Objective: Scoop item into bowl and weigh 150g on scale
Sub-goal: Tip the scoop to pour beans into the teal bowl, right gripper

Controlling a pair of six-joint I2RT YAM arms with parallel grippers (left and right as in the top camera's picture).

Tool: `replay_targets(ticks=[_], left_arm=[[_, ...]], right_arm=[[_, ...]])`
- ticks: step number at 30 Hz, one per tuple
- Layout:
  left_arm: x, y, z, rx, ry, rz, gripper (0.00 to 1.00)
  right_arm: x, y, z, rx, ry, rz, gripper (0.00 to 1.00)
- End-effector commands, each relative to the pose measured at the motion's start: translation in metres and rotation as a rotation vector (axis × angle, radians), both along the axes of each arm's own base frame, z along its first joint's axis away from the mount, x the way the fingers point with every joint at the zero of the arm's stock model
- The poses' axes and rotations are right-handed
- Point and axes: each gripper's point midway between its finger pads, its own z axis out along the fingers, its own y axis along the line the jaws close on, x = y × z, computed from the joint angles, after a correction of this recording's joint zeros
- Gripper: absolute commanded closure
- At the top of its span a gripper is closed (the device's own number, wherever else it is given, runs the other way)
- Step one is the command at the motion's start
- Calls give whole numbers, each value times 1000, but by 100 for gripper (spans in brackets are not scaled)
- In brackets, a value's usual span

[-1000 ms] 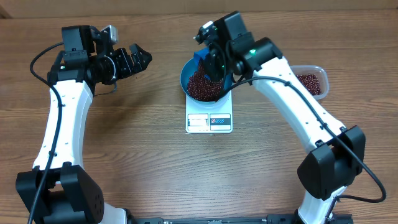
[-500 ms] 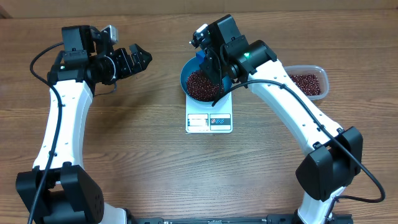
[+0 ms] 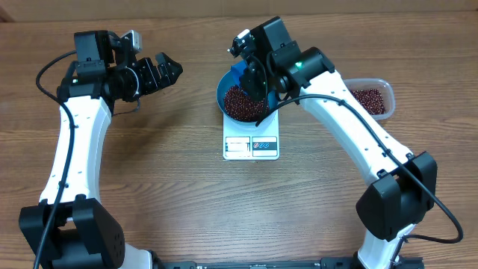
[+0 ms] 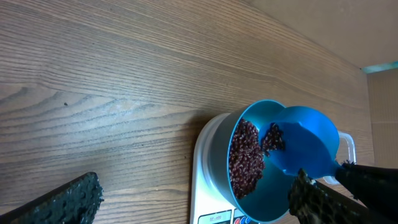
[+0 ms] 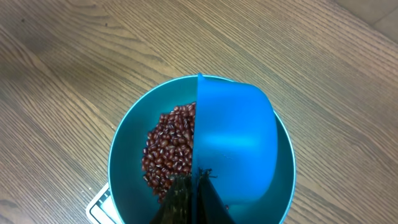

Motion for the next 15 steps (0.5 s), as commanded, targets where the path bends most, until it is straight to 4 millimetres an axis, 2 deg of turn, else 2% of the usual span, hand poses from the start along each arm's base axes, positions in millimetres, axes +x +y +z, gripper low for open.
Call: replay_targets(ticks=[1, 15], left_arm=[[2, 0, 17, 16, -48, -7, 0], [2, 0, 17, 16, -48, -7, 1]], right_arm=[[5, -2, 27, 65, -34, -25, 96], [6, -8, 26, 71, -22, -32, 96]])
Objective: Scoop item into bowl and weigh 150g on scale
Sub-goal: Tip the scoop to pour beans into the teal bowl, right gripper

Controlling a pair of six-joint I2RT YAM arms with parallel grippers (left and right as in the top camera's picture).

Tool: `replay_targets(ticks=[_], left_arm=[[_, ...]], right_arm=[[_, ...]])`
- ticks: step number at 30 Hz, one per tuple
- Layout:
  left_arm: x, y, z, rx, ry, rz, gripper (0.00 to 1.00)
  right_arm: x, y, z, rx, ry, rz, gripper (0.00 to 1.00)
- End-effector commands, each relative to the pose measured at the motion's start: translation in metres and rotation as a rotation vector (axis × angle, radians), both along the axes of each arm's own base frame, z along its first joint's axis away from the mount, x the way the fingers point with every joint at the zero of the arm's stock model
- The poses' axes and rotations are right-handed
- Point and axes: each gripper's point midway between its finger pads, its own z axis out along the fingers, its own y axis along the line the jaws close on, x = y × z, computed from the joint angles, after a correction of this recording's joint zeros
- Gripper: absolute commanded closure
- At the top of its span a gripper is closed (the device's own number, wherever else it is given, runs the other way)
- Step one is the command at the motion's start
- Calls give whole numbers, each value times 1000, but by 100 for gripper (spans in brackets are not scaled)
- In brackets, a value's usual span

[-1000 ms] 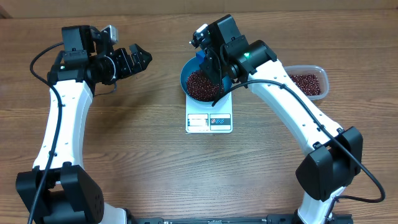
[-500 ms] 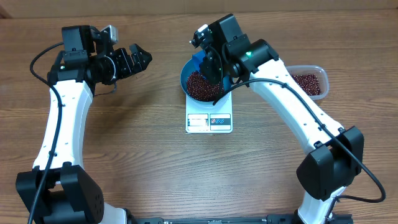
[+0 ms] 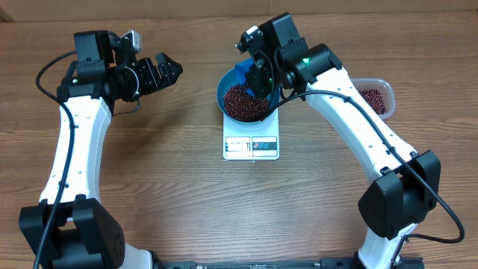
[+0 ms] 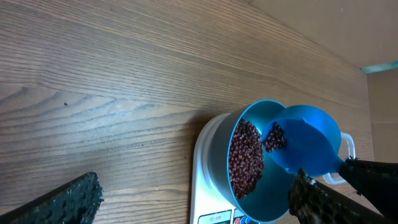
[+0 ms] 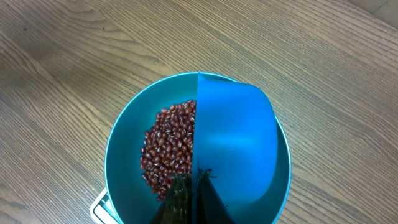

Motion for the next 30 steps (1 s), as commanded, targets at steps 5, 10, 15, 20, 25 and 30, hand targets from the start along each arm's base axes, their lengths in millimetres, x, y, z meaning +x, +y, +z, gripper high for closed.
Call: replay_targets(ticks=[5, 10, 15, 20, 25, 30], left_arm=[[2, 0, 17, 16, -48, -6, 0], [2, -1, 17, 16, -48, -10, 0], [2, -1, 17, 16, -48, -10, 0], [2, -2, 17, 16, -48, -11, 0], [2, -2, 17, 16, -48, -11, 0], [2, -2, 17, 16, -48, -12, 0]], right_arm=[[3, 1, 27, 38, -50, -5, 96], [2, 1, 26, 38, -50, -5, 96], [2, 0, 26, 38, -49, -5, 96], [3, 0, 27, 40, -48, -10, 96], [4, 0, 28, 87, -21, -40, 96], [0, 2, 33, 223, 67, -46, 96]])
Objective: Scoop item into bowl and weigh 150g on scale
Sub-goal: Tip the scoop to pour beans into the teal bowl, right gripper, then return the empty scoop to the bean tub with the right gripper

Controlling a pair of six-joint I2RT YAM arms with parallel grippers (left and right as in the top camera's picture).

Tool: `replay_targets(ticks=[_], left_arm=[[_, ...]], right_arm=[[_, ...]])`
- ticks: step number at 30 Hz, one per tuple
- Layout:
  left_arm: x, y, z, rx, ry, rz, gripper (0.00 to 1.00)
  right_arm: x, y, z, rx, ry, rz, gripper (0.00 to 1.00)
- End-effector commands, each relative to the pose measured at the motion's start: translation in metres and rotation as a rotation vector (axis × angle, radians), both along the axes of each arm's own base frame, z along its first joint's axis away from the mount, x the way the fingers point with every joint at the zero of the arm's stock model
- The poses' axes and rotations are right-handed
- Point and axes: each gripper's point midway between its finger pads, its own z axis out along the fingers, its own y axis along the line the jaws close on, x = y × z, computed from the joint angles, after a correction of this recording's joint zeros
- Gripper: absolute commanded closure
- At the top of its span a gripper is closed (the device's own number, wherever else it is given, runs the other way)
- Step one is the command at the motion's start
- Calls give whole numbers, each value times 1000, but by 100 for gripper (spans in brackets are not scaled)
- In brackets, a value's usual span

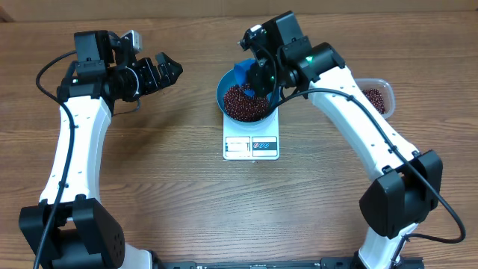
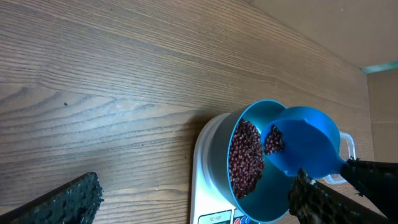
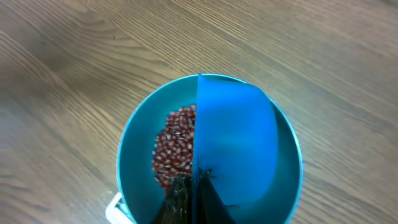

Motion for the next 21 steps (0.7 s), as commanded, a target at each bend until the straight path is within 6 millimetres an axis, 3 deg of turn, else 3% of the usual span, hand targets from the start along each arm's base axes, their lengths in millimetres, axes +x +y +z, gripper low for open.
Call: replay_targets(ticks=[1, 5, 9, 13, 21], left_arm=[[2, -2, 17, 16, -48, -12, 1], [2, -2, 17, 16, -48, -11, 0], [2, -2, 17, 16, -48, -12, 0], [2, -2, 17, 16, -48, -12, 1], [2, -2, 17, 16, -48, -12, 0]], right_arm=[[0, 2, 33, 169, 28, -12, 96], [-1, -5, 45, 324, 118, -15, 96], [4, -30, 62, 498, 199, -31, 96], [17, -76, 72, 589, 217, -90, 96], [32, -196, 50, 546, 248, -408, 96]])
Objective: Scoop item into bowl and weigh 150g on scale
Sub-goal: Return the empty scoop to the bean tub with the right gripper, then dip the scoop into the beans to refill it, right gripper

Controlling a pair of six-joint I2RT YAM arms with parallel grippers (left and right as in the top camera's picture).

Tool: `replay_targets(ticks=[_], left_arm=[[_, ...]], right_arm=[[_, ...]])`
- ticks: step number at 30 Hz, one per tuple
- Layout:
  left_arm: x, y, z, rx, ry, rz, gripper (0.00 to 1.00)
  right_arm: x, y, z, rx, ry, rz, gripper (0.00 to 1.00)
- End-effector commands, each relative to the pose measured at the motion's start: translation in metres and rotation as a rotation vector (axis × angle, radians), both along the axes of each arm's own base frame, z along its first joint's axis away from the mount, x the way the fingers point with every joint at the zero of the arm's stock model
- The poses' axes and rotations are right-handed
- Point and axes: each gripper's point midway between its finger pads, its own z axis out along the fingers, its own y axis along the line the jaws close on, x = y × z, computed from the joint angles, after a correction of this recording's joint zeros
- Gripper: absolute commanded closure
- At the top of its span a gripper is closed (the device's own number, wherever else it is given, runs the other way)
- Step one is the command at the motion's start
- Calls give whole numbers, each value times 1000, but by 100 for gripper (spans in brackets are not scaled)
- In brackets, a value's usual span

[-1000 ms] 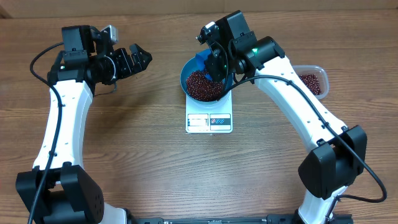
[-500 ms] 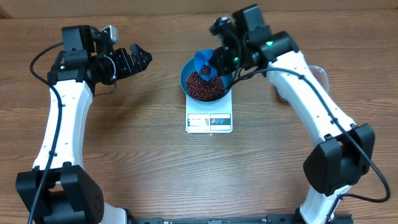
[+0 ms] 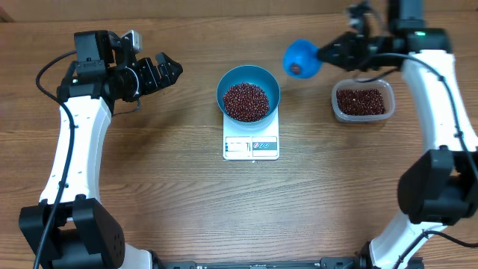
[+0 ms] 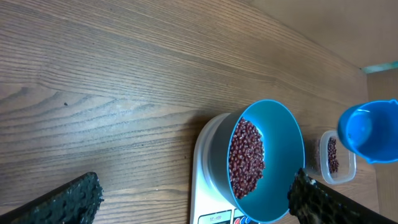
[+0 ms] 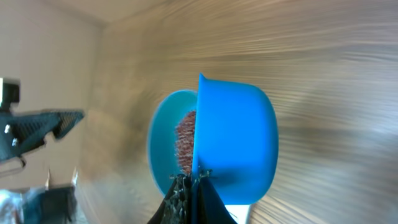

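A teal bowl (image 3: pixel 249 93) holding red beans (image 3: pixel 247 101) stands on the white scale (image 3: pixel 251 146) at the table's middle. My right gripper (image 3: pixel 326 52) is shut on the handle of a blue scoop (image 3: pixel 298 58), held in the air between the bowl and the bean tub (image 3: pixel 361 101). A few beans lie in the scoop. The scoop (image 5: pixel 235 137) fills the blurred right wrist view, with the bowl (image 5: pixel 170 143) behind it. My left gripper (image 3: pixel 170 69) stands open left of the bowl, holding nothing; its fingers (image 4: pixel 68 198) frame the bowl (image 4: pixel 261 158) in the left wrist view.
The clear plastic tub of red beans (image 4: pixel 332 157) sits at the table's right side, right of the scale. A cardboard wall runs along the far edge of the table.
My right gripper has moved the blue scoop from over the bowl to the right, now in the air between bowl and tub. The left arm has not moved.
The scoop was tilted inside the bowl with beans at its lip. At the two following moments it stood a little higher over the bowl, still holding a few beans. Now it is away from the bowl, toward the tub. The left gripper stayed open throughout.
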Motion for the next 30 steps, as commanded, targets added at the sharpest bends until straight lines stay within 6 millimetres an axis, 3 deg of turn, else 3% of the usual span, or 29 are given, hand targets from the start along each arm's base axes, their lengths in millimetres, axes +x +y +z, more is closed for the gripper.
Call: replay_targets(ticks=[1, 6, 14, 20, 30], left_arm=[[2, -2, 17, 16, -48, -12, 0], [2, -2, 17, 16, -48, -11, 1], [1, -5, 17, 16, -48, -17, 0], [1, -5, 17, 16, -48, -17, 0], [1, -5, 17, 16, -48, -18, 1]], right_arm=[[1, -38, 15, -37, -15, -95, 96], [-8, -90, -6, -151, 83, -233, 96], [-24, -140, -34, -407, 192, -363, 96], [-29, -149, -41, -488, 220, -382, 96], [-29, -139, -45, -595, 220, -359, 96]])
